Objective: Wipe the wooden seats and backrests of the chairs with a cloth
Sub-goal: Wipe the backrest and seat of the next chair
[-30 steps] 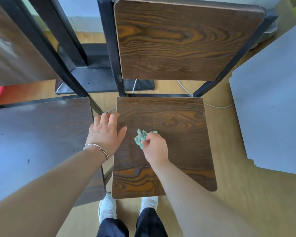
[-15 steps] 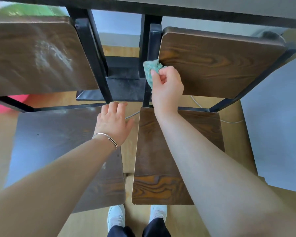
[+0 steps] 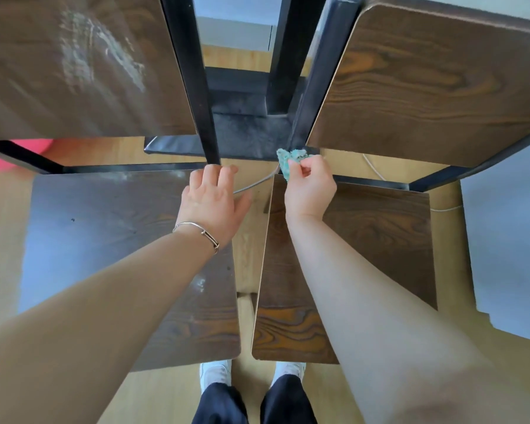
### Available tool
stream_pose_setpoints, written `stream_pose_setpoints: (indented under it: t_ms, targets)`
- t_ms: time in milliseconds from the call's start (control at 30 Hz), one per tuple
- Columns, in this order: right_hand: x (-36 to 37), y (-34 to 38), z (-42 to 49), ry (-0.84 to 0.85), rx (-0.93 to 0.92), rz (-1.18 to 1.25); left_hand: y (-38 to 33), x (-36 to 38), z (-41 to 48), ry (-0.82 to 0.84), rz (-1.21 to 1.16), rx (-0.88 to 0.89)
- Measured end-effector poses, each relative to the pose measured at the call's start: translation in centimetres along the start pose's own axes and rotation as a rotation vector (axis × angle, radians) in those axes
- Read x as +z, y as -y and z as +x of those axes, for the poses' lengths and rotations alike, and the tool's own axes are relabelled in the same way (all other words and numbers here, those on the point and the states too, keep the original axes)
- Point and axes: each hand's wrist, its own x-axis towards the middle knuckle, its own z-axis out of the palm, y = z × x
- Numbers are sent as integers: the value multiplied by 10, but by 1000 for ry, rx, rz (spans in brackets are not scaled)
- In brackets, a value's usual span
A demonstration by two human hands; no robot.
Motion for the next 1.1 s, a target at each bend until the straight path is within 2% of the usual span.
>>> stream_pose_setpoints:
  t_ms: [133,367,667,867,1100]
  targets:
    - [11,-24,4,156,68,-182,7,12,-1,19,-14,-1]
    - [3,-42,28,360,-91,-463,-6,27,1,49,-5,6]
    - [-68,-105,72,306,37,-604,-47,35,1,87,6,54]
    - [-146,-172,108,237,234,-611,-74,49,-4,141,38,81]
    - [-197,-204,102,377,272,-589,-111,64,-14,187,85,101]
